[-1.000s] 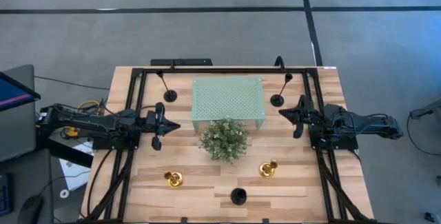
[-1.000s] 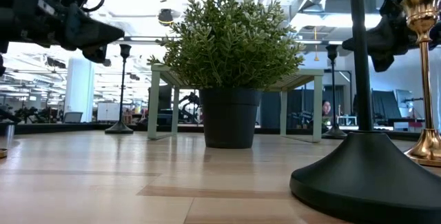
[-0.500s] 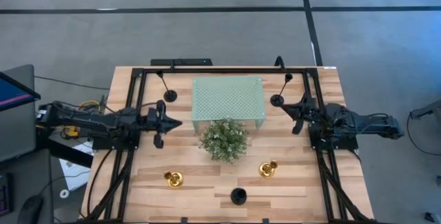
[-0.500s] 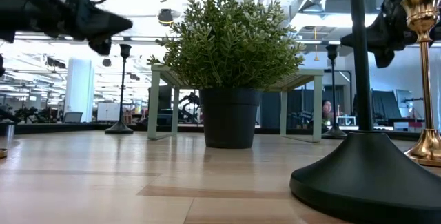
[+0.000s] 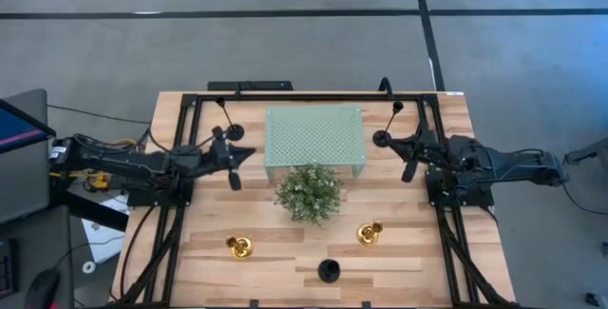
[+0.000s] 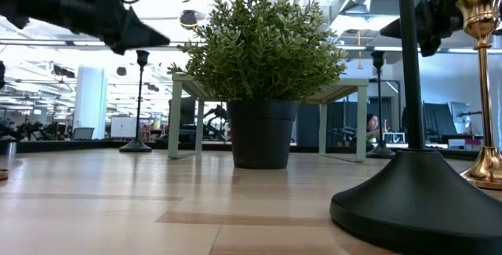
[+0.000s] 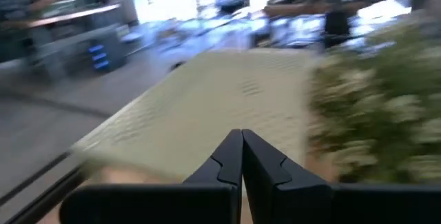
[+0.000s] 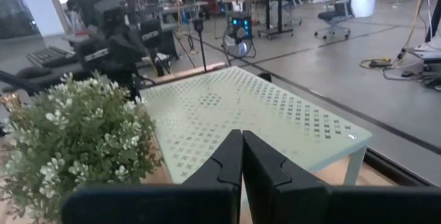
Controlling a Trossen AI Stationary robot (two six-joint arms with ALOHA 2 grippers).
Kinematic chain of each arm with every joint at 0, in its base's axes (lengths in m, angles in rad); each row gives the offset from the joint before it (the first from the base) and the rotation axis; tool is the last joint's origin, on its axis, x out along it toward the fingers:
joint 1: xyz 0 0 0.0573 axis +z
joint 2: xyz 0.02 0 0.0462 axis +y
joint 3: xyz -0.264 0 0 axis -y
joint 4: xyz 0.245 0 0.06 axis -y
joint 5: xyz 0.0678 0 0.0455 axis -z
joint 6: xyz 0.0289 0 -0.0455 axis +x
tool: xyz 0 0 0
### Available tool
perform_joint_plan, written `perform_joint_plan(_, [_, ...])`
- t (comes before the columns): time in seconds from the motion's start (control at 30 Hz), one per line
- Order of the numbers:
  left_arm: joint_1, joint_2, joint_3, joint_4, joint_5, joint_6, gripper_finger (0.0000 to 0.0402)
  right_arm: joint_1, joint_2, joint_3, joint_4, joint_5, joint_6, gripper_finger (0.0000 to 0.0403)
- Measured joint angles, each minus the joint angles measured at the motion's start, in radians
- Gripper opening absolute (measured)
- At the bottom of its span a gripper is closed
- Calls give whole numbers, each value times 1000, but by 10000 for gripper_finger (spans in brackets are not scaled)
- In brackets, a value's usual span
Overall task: Pick & Place candle stick holders
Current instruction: Put the top left black candle holder on the shelf
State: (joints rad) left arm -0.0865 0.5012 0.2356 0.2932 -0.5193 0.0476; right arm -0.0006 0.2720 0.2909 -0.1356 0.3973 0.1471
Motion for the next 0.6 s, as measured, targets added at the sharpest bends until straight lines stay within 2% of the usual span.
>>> perform_joint_plan(0.07, [-12,-5,0,-22,-62,-31,4,0,10,0,-3,0,0,0])
perform_joint_plan(0.2, [-65,-17,0,-31,-122,-28,4,0,16,0,-2,0,0,0])
perform_joint_plan(0.4, [-221,-103,33,-123,-326,29,4,0,15,0,-6,1,-14,0])
perform_joint_plan(0.6, [-378,-189,134,-147,-391,167,4,0,15,0,-6,28,-42,0])
